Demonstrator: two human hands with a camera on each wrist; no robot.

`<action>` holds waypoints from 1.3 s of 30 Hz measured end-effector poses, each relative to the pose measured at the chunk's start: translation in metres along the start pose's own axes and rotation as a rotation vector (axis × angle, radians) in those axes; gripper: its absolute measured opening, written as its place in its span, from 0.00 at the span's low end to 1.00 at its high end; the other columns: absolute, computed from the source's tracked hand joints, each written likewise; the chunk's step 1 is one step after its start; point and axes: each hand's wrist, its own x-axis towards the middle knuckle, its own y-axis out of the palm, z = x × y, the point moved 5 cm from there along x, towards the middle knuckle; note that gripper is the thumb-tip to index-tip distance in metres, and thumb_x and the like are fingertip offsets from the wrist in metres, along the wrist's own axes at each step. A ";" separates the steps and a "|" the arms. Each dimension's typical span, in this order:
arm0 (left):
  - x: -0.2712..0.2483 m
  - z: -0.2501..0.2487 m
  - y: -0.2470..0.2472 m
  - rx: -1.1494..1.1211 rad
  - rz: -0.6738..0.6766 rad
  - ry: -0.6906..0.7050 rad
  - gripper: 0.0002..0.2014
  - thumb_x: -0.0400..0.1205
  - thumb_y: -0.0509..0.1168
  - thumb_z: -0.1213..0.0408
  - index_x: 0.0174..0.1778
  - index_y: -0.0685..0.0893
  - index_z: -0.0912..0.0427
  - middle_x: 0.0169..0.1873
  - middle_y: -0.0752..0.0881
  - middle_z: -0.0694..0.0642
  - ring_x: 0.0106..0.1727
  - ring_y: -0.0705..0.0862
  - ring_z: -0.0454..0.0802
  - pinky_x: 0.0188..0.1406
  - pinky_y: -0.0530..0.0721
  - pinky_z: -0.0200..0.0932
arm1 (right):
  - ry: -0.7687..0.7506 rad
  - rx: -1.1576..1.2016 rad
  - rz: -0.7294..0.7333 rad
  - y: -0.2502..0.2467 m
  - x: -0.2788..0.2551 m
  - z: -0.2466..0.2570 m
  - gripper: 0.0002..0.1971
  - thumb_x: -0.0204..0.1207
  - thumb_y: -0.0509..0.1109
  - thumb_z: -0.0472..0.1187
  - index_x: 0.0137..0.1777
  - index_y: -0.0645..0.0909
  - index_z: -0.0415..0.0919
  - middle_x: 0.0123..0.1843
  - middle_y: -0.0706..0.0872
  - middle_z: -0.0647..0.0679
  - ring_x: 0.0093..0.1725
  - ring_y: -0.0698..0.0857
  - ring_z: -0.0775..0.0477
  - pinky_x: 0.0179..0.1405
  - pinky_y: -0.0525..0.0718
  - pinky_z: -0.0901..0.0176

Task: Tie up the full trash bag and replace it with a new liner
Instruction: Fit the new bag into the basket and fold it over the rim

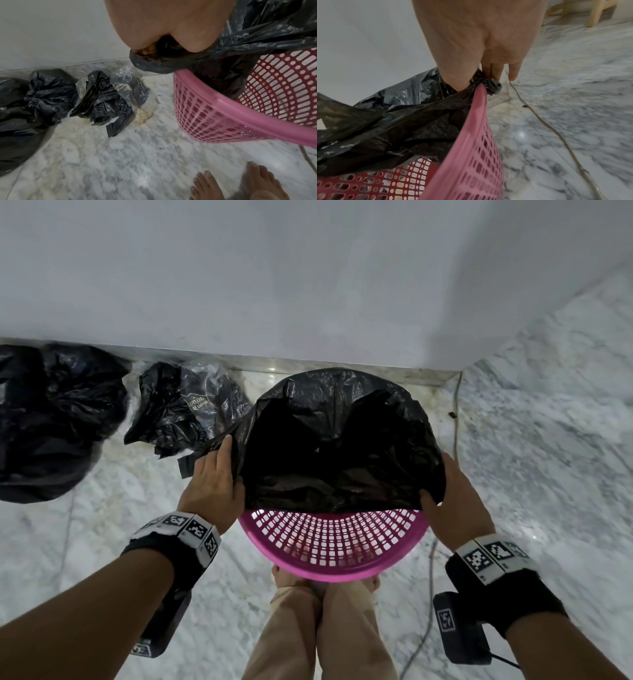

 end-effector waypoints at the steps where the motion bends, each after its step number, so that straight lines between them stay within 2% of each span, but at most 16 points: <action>1: -0.003 0.000 0.001 -0.007 0.006 0.003 0.36 0.77 0.61 0.67 0.81 0.56 0.62 0.71 0.70 0.68 0.71 0.68 0.67 0.72 0.70 0.59 | 0.020 0.003 -0.023 0.000 -0.003 -0.002 0.34 0.76 0.67 0.41 0.81 0.58 0.49 0.68 0.79 0.40 0.65 0.80 0.38 0.61 0.82 0.39; 4: -0.016 -0.002 0.004 0.030 0.045 0.024 0.35 0.74 0.64 0.67 0.78 0.63 0.52 0.74 0.63 0.68 0.71 0.68 0.69 0.64 0.79 0.62 | 0.129 0.000 -0.078 0.000 -0.015 -0.007 0.29 0.78 0.66 0.48 0.78 0.64 0.50 0.68 0.77 0.40 0.65 0.79 0.37 0.60 0.81 0.40; 7: -0.028 0.002 0.012 0.067 0.081 0.091 0.21 0.73 0.59 0.63 0.64 0.78 0.53 0.72 0.64 0.71 0.64 0.75 0.72 0.50 0.86 0.63 | 0.288 0.053 -0.050 0.004 -0.027 -0.011 0.23 0.79 0.63 0.53 0.73 0.71 0.51 0.63 0.81 0.41 0.60 0.82 0.37 0.54 0.79 0.47; 10: -0.037 0.010 0.021 0.077 0.124 0.074 0.15 0.75 0.60 0.62 0.55 0.84 0.57 0.71 0.67 0.71 0.59 0.81 0.71 0.45 0.88 0.63 | 0.344 0.146 -0.064 0.008 -0.038 -0.010 0.18 0.80 0.63 0.51 0.67 0.77 0.46 0.56 0.88 0.45 0.54 0.84 0.42 0.47 0.74 0.55; 13: -0.046 0.011 0.025 0.024 0.152 0.066 0.22 0.72 0.55 0.49 0.56 0.84 0.54 0.68 0.71 0.67 0.57 0.83 0.67 0.41 0.88 0.59 | 0.360 0.227 -0.136 0.008 -0.045 -0.010 0.15 0.81 0.64 0.48 0.60 0.81 0.39 0.55 0.89 0.44 0.45 0.79 0.50 0.47 0.71 0.59; 16: -0.054 0.013 0.030 0.002 0.226 0.034 0.32 0.68 0.53 0.36 0.65 0.79 0.46 0.70 0.70 0.63 0.64 0.81 0.62 0.51 0.87 0.58 | 0.372 0.275 -0.197 0.009 -0.051 -0.011 0.13 0.81 0.64 0.44 0.58 0.82 0.35 0.55 0.89 0.42 0.45 0.82 0.48 0.48 0.72 0.61; 18: -0.060 0.015 0.031 0.009 0.266 0.032 0.36 0.66 0.54 0.32 0.70 0.74 0.41 0.72 0.69 0.59 0.67 0.79 0.58 0.56 0.86 0.56 | 0.370 0.303 -0.237 0.011 -0.055 -0.013 0.12 0.81 0.64 0.42 0.56 0.82 0.34 0.55 0.89 0.40 0.46 0.84 0.45 0.49 0.72 0.61; 21: -0.069 0.014 0.031 -0.003 0.301 0.055 0.42 0.62 0.55 0.29 0.74 0.68 0.39 0.72 0.67 0.54 0.67 0.79 0.55 0.57 0.85 0.53 | 0.403 0.354 -0.278 0.013 -0.059 -0.014 0.11 0.80 0.66 0.42 0.56 0.80 0.36 0.54 0.89 0.42 0.46 0.83 0.46 0.49 0.73 0.60; 24: -0.073 0.015 0.032 0.003 0.299 0.078 0.39 0.65 0.63 0.32 0.74 0.68 0.39 0.72 0.68 0.54 0.67 0.78 0.54 0.57 0.84 0.53 | 0.470 0.430 -0.243 0.018 -0.059 -0.012 0.14 0.78 0.69 0.45 0.58 0.78 0.38 0.49 0.87 0.46 0.46 0.82 0.48 0.48 0.73 0.59; 26: -0.073 0.015 0.034 -0.013 0.276 0.074 0.33 0.71 0.71 0.42 0.72 0.72 0.42 0.70 0.70 0.55 0.66 0.78 0.55 0.58 0.84 0.55 | 0.512 0.455 -0.229 0.020 -0.056 -0.014 0.15 0.76 0.70 0.48 0.58 0.78 0.38 0.47 0.87 0.45 0.47 0.83 0.46 0.49 0.75 0.58; 28: -0.072 0.014 0.034 -0.052 0.244 0.067 0.28 0.71 0.74 0.49 0.68 0.77 0.46 0.66 0.73 0.55 0.63 0.80 0.54 0.56 0.84 0.54 | 0.525 0.460 -0.241 0.023 -0.053 -0.018 0.14 0.75 0.71 0.48 0.53 0.79 0.39 0.45 0.89 0.43 0.50 0.87 0.42 0.53 0.81 0.53; 30: -0.072 0.014 0.034 -0.088 0.233 0.047 0.24 0.71 0.75 0.52 0.63 0.81 0.50 0.64 0.75 0.55 0.59 0.82 0.53 0.55 0.84 0.51 | 0.524 0.478 -0.250 0.028 -0.051 -0.024 0.12 0.74 0.71 0.50 0.46 0.80 0.41 0.44 0.90 0.41 0.49 0.89 0.39 0.56 0.85 0.47; 33: -0.072 0.016 0.037 -0.130 0.243 0.020 0.20 0.71 0.76 0.54 0.57 0.84 0.54 0.62 0.75 0.55 0.55 0.82 0.52 0.57 0.81 0.47 | 0.492 0.518 -0.261 0.035 -0.053 -0.034 0.13 0.71 0.71 0.55 0.39 0.80 0.45 0.42 0.90 0.40 0.45 0.89 0.38 0.54 0.86 0.39; 36: -0.073 0.016 0.037 -0.172 0.231 -0.001 0.14 0.71 0.75 0.56 0.51 0.85 0.52 0.61 0.75 0.54 0.56 0.80 0.50 0.59 0.80 0.48 | 0.471 0.604 -0.266 0.040 -0.063 -0.039 0.10 0.73 0.71 0.52 0.39 0.78 0.47 0.39 0.90 0.43 0.43 0.90 0.40 0.53 0.87 0.37; 39: -0.077 0.012 0.038 -0.202 0.187 -0.018 0.08 0.73 0.74 0.57 0.46 0.85 0.49 0.68 0.72 0.53 0.54 0.80 0.47 0.57 0.81 0.48 | 0.504 0.704 -0.278 0.042 -0.073 -0.041 0.09 0.74 0.71 0.49 0.42 0.78 0.44 0.38 0.90 0.42 0.40 0.91 0.40 0.53 0.87 0.37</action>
